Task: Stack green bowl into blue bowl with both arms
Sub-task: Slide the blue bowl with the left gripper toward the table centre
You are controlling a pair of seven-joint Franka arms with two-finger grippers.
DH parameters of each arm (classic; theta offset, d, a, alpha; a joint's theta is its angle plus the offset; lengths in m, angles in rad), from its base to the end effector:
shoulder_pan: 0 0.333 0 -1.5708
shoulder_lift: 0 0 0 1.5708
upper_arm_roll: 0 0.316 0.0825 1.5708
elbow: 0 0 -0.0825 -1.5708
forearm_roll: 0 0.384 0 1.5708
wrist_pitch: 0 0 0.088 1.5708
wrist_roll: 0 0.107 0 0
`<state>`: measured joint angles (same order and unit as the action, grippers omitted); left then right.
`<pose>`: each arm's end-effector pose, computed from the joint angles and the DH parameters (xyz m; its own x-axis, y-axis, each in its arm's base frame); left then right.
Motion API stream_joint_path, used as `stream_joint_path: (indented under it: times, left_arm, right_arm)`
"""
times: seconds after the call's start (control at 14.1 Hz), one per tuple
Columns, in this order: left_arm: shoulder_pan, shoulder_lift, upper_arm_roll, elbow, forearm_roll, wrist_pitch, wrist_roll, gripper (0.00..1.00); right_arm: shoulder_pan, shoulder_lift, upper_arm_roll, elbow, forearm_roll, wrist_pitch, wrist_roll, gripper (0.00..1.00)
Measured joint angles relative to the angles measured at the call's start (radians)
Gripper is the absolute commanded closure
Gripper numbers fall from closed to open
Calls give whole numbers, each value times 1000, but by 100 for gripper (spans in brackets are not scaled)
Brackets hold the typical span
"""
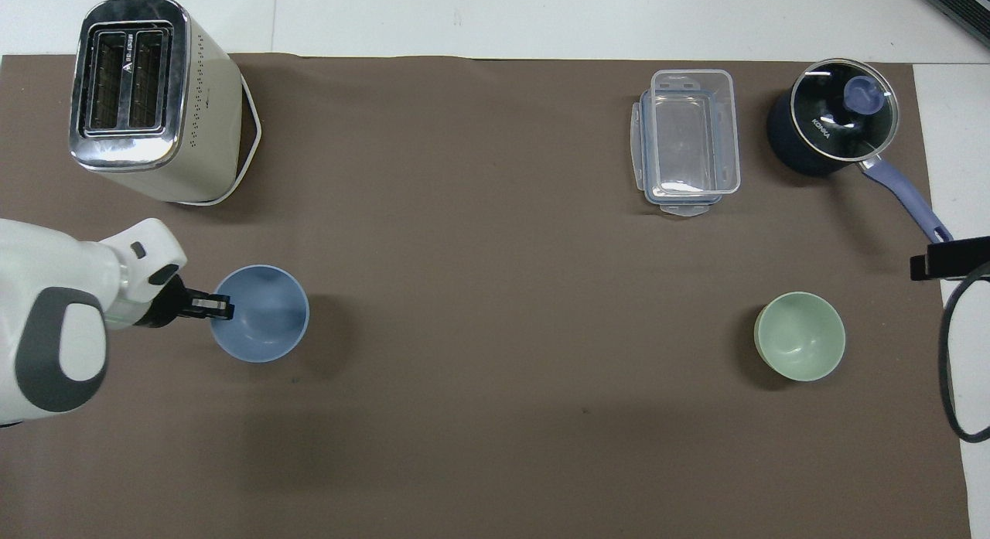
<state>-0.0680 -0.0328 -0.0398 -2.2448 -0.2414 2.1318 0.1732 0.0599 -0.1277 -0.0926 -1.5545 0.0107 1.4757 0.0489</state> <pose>0.5050 -0.0652 0.3752 0.9871 -0.1490 -0.0582 -0.1344 -0.9698 0.2034 0.5027 -0.0191 0.6908 0.9957 -0.0803 0.0472 -0.0792 -0.9966 -0.0247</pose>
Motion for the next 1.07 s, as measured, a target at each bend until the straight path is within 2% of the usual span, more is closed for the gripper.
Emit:
stream_joint_path:
  times: [0.21,0.57,0.78,1.0,1.07]
  left_arm:
    - [-199,6,-5,-2,0,20,-239,100]
    - [-428,51,-6,-14,0,125,-442,100]
    - [-515,80,-7,-14,0,202,-513,100]
    - [-532,99,-5,-14,0,233,-521,100]
    - [-532,104,-3,-14,0,234,-521,97]
  right_arm:
    - [0,0,0,0,0,0,0,0]
    - [0,0,0,0,0,0,0,0]
    - [0,0,0,0,0,0,0,0]
    - [0,0,0,0,0,0,0,0]
    - [0,0,0,0,0,0,0,0]
